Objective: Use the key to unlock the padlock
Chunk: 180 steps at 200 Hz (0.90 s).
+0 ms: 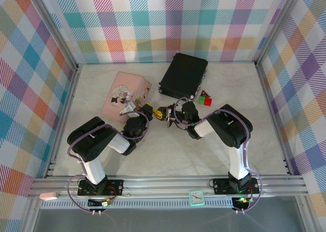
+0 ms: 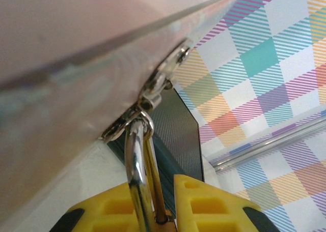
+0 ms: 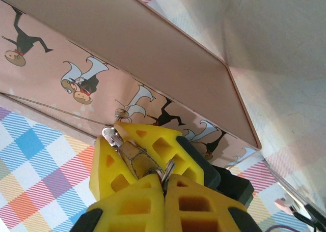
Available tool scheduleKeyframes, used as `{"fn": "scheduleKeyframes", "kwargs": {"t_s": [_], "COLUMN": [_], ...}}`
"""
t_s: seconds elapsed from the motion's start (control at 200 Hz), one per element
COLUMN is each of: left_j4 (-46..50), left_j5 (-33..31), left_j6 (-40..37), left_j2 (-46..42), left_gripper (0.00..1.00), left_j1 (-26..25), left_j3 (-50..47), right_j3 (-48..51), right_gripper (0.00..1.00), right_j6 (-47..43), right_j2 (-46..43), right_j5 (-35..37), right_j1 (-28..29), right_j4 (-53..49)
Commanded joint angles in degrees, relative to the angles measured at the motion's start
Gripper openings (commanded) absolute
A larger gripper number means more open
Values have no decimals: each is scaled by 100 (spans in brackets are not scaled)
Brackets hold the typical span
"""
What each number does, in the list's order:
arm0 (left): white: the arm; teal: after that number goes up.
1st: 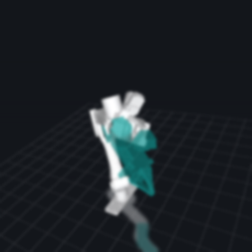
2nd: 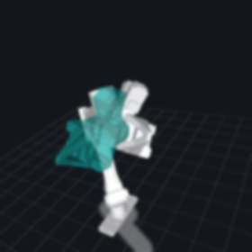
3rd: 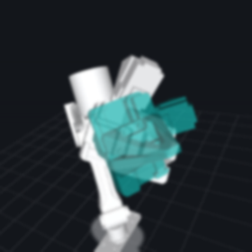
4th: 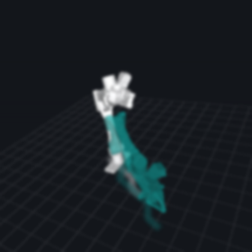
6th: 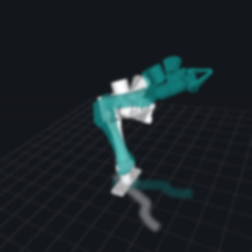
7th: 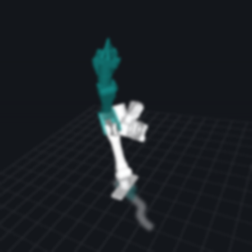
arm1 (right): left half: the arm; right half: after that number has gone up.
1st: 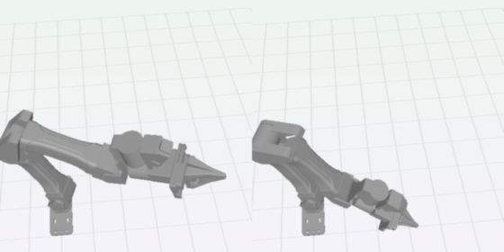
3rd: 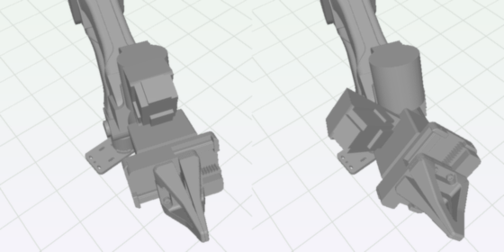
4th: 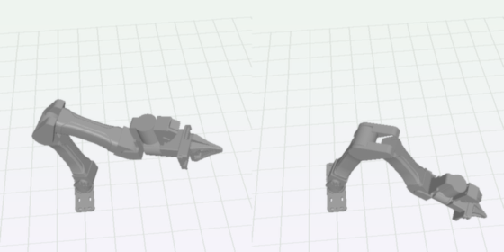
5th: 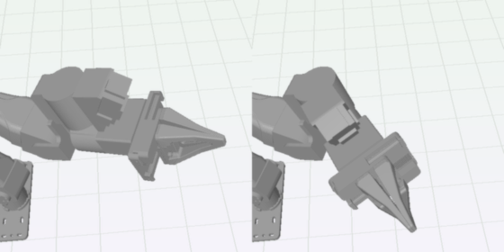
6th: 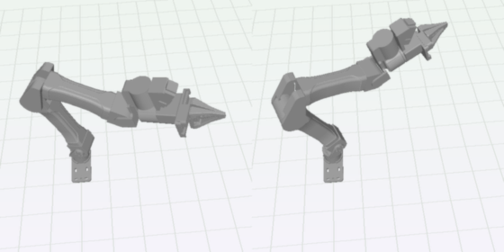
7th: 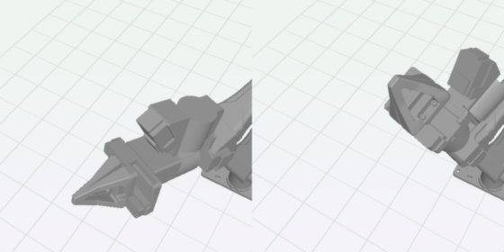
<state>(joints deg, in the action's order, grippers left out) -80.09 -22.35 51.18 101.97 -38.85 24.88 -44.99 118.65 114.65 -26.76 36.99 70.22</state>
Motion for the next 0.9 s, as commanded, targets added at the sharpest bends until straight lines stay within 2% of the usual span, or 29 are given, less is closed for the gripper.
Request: {"fn": "scheduleKeyframes", "kwargs": {"t_s": [0.0, 0.29, 0.325, 0.41, 0.465, 0.64, 0.76, 0.895], "left_j4": [454, 1636, 1751, 2030, 2310, 3272, 4039, 4787], "left_j5": [1112, 1226, 1217, 1113, 1037, 894, 988, 1309], "left_j6": [24, 93, 89, 98, 92, 6, -216, -707], "left_j2": [73, -528, -612, -774, -880, -1264, -1589, -1961], "left_gripper": [0, 0, 0, 0, 0, 0, 0, 0], "left_j1": [-245, -241, -239, -241, -237, -232, -235, -235], "left_j3": [-169, -213, -207, -174, -117, 73, 186, 312], "right_j3": [-238, 102, 116, 202, 357, 953, 1051, 496], "right_gripper": [0, 0, 5, 25, 34, 46, 50, 55], "right_j6": [1162, -399, -516, -780, -966, -1949, -3141, -5246], "right_j2": [-78, -62, -57, -72, -104, -424, -997, -1974], "right_j5": [216, -280, -320, -392, -377, -451, -633, -406], "right_j1": [-286, -324, -321, -324, -340, -539, -697, -746], "right_j4": [1014, 611, 563, 405, 316, -249, -1577, -4627]}}
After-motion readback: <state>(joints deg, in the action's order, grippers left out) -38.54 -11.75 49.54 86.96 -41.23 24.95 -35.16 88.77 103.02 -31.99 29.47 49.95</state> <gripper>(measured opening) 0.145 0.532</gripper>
